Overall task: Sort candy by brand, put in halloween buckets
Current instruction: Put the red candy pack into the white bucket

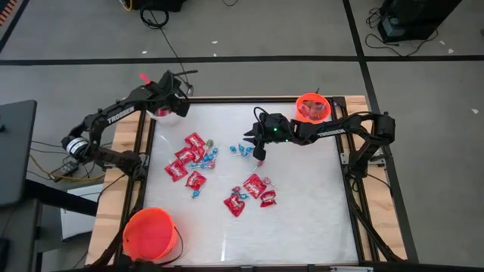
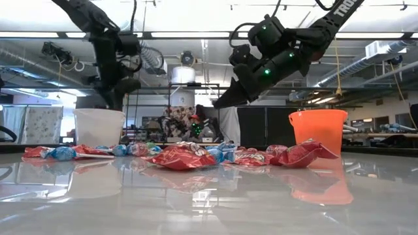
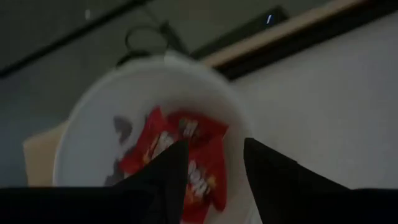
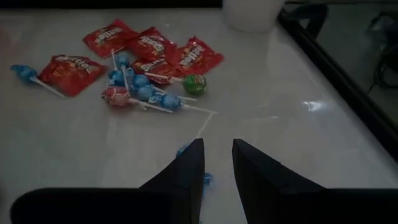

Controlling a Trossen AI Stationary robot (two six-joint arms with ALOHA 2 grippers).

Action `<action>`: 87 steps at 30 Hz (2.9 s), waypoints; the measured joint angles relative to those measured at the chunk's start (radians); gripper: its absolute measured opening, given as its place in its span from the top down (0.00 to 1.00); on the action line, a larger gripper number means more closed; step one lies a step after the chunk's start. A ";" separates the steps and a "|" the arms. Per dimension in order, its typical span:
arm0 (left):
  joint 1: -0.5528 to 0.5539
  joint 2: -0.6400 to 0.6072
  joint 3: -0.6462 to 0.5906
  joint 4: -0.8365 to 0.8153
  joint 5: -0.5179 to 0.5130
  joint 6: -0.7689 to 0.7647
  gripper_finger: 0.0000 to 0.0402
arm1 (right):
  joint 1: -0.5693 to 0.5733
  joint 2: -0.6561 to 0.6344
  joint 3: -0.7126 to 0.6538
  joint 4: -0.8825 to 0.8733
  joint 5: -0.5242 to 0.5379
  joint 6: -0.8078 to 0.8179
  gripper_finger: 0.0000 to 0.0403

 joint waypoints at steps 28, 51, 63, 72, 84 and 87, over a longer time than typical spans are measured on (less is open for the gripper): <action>-0.801 -0.096 -0.252 0.156 -0.054 -0.283 0.59 | 0.203 -0.145 0.005 -0.035 0.332 0.062 0.77; -0.800 0.028 -0.325 -0.023 0.022 -0.546 0.59 | 0.461 -0.117 -0.064 0.109 0.572 0.153 0.77; -0.802 0.181 -0.312 -0.015 0.072 -0.373 0.84 | 0.514 -0.117 -0.064 0.064 0.602 0.206 0.77; -0.804 0.085 -0.218 -0.110 0.107 -0.304 0.94 | 0.518 -0.117 -0.064 0.063 0.604 0.206 0.77; -0.667 -0.070 -0.061 -0.297 0.059 -0.206 0.97 | 0.518 -0.117 -0.065 0.053 0.601 0.206 0.77; -0.587 -0.098 -0.003 -0.324 -0.001 -0.180 0.97 | 0.518 -0.117 -0.065 0.050 0.600 0.206 0.77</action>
